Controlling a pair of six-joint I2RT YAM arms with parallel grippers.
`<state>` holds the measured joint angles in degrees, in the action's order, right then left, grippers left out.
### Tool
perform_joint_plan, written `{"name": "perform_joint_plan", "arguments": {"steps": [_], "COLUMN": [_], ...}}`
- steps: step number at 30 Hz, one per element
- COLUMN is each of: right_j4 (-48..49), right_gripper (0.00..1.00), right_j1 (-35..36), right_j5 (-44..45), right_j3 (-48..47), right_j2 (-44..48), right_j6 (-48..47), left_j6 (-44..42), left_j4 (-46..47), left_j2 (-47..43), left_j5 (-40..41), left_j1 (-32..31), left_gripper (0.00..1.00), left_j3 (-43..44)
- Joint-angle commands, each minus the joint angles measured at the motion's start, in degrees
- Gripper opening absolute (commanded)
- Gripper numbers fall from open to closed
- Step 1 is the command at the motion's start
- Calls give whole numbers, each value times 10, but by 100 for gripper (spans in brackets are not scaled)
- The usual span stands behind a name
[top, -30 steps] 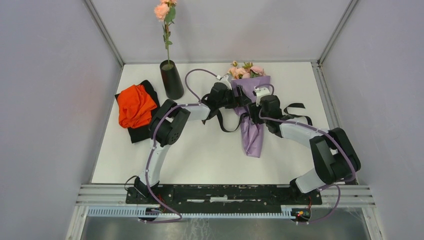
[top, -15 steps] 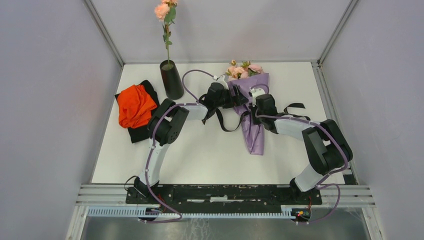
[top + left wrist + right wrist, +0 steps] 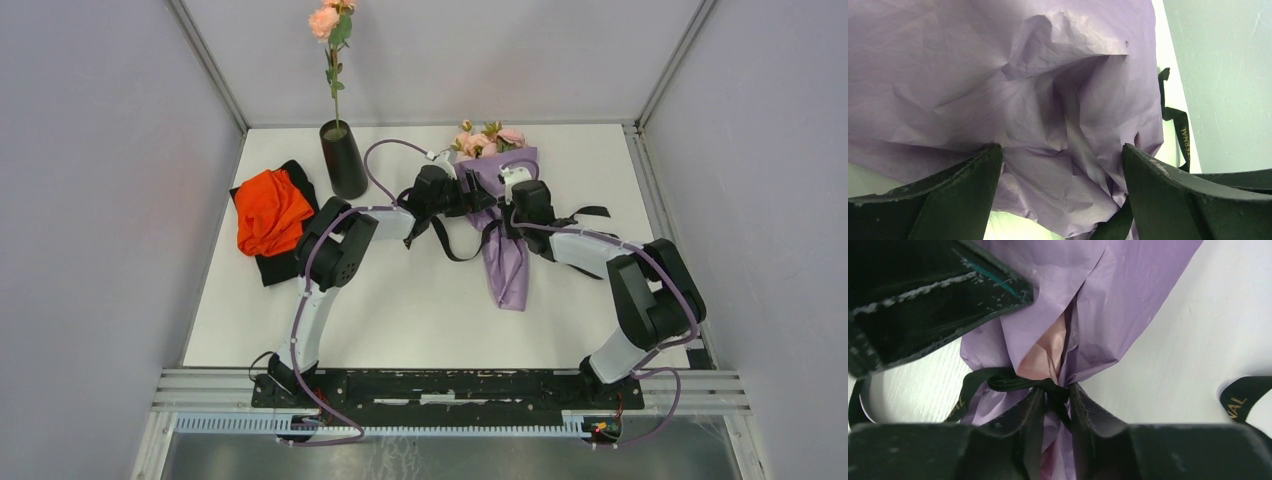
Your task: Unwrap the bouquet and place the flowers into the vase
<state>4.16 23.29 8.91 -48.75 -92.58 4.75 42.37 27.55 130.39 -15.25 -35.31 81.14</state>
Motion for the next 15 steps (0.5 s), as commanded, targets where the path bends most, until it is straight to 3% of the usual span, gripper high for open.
{"name": "perform_joint_plan", "arguments": {"steps": [1,4,7,9,10,11,12,15], "right_j4": [17,20,17,16,13,11,9,7], "right_gripper": [24,22,40,43,38,18,7,0], "right_j1": [0,0,-1,0,-1,-1,0,0], "right_j5": [13,11,16,21,21,20,21,23], "right_j3": [-33,-36,-41,-43,-45,-46,-48,-45], "right_j2": [-30,-34,-27,-18,-14,-10,-5,5], "right_j6": [5,6,6,5,4,3,4,6], "left_j6": [-1,-4,-3,0,2,3,3,4], "left_j4": [-8,-8,-7,-3,-1,0,1,2], "left_j2": [9,9,13,17,19,20,22,23], "left_j5": [-15,-16,-21,-25,-26,-28,-30,-31], "left_j1": [-1,-1,-1,-1,-2,-1,-1,-2], "left_gripper": [96,96,96,96,96,96,96,96], "left_j3": [-15,-20,-19,-19,-18,-18,-18,-18]}}
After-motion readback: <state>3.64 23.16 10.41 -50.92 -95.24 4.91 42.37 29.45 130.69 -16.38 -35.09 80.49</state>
